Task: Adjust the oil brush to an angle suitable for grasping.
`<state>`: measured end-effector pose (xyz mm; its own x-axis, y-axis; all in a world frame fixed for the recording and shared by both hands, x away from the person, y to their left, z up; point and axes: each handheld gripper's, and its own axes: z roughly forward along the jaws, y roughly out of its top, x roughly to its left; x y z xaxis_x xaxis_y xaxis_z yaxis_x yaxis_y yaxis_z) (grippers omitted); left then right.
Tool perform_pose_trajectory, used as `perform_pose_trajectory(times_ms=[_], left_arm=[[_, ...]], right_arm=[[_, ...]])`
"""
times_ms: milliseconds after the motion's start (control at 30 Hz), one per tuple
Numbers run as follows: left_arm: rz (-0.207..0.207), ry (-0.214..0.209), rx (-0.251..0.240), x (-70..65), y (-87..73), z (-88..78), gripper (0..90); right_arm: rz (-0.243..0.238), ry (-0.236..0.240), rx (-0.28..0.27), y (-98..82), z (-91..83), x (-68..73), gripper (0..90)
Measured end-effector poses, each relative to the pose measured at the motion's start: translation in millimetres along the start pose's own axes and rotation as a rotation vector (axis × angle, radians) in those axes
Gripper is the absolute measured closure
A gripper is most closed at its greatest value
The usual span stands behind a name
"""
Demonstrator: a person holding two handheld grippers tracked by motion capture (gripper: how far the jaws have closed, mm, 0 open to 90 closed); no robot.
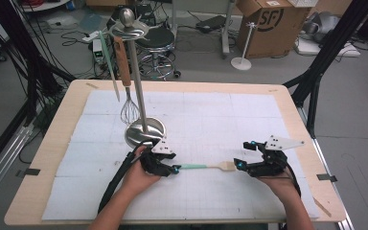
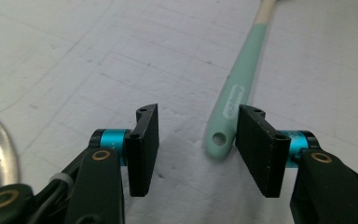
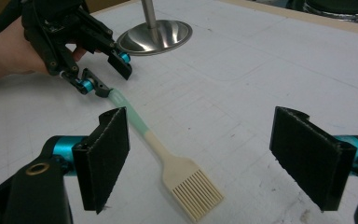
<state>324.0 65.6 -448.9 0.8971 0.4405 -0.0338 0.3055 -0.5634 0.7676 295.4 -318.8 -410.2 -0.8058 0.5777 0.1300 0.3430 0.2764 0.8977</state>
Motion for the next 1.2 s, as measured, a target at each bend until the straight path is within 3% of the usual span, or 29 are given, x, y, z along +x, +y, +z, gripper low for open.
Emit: perform_pose_trajectory(times_ms=[100,200,433,733,1000,1200], left_arm=[[-0.009,0.004,-0.007,1.2,-0.1,-1.7,48.6],[-0.02,-0.022,-0.043,2.2,1.4,-8.9,47.0],[-0.059,-0.115,-0.16,4.6,3.3,-30.4,43.7],[-0.027,-0.209,-0.255,6.7,5.0,-56.9,36.3],[-0.015,-0.227,-0.283,7.1,5.6,-65.7,28.9],[-0.016,-0.209,-0.287,8.2,5.9,-71.3,23.5]], right_arm=[[0.0,0.001,0.0,0.0,0.3,0.3,19.6],[0.0,0.002,0.001,0.0,0.5,0.2,19.6],[-0.004,0.003,-0.001,0.0,0.6,0.6,19.6],[-0.009,0.002,0.005,-0.3,2.1,1.2,19.6],[-0.016,0.001,0.013,-0.6,3.5,1.9,19.6],[-0.017,0.003,0.023,-1.0,4.8,3.0,19.6]])
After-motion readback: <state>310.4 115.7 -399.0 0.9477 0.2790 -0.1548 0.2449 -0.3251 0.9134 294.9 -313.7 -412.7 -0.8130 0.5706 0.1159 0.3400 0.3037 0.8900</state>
